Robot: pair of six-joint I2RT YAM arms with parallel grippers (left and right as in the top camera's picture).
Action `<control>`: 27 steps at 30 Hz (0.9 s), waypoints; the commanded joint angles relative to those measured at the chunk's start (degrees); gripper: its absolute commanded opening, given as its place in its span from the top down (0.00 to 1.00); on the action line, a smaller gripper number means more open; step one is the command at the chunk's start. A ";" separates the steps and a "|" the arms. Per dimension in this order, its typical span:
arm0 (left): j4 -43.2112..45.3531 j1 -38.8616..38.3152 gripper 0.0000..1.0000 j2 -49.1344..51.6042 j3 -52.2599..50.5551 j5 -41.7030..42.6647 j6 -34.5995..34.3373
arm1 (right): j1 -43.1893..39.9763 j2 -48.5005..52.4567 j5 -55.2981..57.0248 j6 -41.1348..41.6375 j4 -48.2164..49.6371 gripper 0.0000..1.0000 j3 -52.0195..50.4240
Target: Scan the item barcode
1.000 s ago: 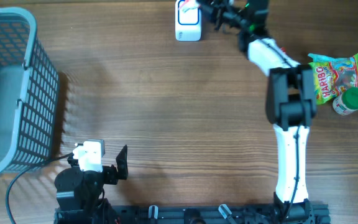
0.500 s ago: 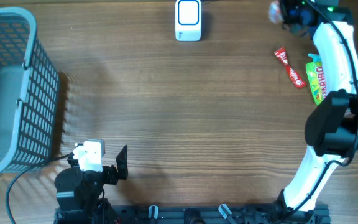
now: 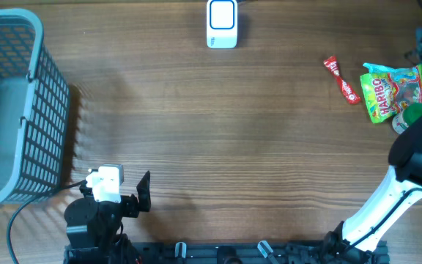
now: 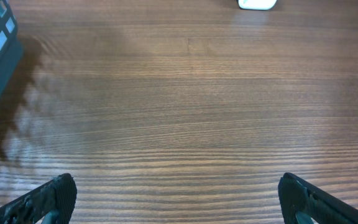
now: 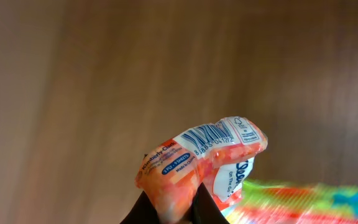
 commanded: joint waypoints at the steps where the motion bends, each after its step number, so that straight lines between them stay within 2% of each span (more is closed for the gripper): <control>1: 0.11 -0.26 0.00 -0.52 -0.37 -0.09 0.48 | -1.77 5.66 4.20 -1.90 0.04 0.95 -0.59; 6: 0.13 -0.26 0.00 -0.52 -0.37 -0.09 0.48 | -4.50 6.47 4.42 -2.43 -0.15 0.95 -0.59; 8: 0.13 -0.26 0.00 -0.52 -0.37 -0.09 0.46 | -5.29 6.47 5.20 -4.66 -0.35 0.92 -0.59; 9: 0.11 -0.26 0.00 -0.52 -0.37 -0.09 0.48 | -5.49 6.47 5.31 -5.64 -0.61 0.83 -0.59; 10: 0.11 -0.26 0.00 -0.52 -0.37 -0.09 0.46 | -5.84 6.47 5.29 -7.58 -1.29 0.66 -0.59; 11: 0.13 -0.26 0.00 -0.52 -0.37 -0.09 0.48 | -6.05 6.47 5.29 -9.03 -1.77 0.40 -0.59; 12: 0.13 -0.26 0.00 -0.52 -0.37 -0.09 0.48 | -6.27 6.45 5.22 -10.23 -2.03 0.22 -0.57; 13: 0.13 -0.26 0.00 -0.52 -0.37 -0.11 0.48 | -6.36 6.40 5.03 -11.41 -2.34 0.15 -0.57; 14: 0.13 -0.26 0.00 -0.52 -0.37 -0.09 0.48 | -6.38 6.16 5.05 -11.85 -3.19 0.00 -0.55; 17: 0.13 -0.26 0.00 -0.52 -0.37 -0.09 0.46 | -6.34 3.91 2.32 -11.91 -6.08 0.00 -0.28; 20: 0.13 -0.26 0.00 -0.52 -0.37 -0.09 0.48 | -6.10 -1.55 -5.22 -14.73 -7.50 0.00 -0.11; 24: 0.13 -0.26 0.00 -0.52 -0.37 -0.09 0.48 | -4.96 -11.82 -16.96 -19.19 -8.98 0.00 -0.13; 27: 0.13 -0.26 0.00 -0.52 -0.37 -0.09 0.46 | -3.04 -19.96 -19.06 -20.26 -12.24 0.00 -0.13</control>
